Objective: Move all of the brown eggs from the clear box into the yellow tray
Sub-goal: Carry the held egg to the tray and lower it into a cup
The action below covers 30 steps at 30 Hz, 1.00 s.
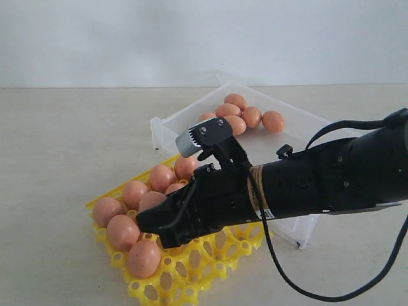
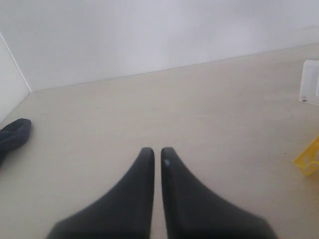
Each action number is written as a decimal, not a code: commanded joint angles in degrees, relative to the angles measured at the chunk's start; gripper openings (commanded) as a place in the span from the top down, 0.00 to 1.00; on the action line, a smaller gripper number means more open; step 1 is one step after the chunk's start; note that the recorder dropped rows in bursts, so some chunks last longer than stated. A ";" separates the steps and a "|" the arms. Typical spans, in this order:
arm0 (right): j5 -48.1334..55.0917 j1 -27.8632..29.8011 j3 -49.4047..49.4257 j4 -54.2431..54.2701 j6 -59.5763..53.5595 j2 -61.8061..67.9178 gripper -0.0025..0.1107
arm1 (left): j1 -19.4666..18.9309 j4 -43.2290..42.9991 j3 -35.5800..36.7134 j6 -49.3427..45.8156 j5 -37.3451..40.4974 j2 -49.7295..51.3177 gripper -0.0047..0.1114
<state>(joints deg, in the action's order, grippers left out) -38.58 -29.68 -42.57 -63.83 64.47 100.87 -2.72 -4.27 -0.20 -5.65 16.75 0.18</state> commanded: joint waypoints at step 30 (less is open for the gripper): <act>1.54 -0.07 -0.40 7.01 -11.22 5.77 0.95 | -0.08 -0.07 0.20 0.23 0.02 -0.18 0.92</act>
<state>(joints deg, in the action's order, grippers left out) -36.13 -29.68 -42.78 -58.06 54.04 106.64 -2.72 -4.27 -0.20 -5.65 16.75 0.18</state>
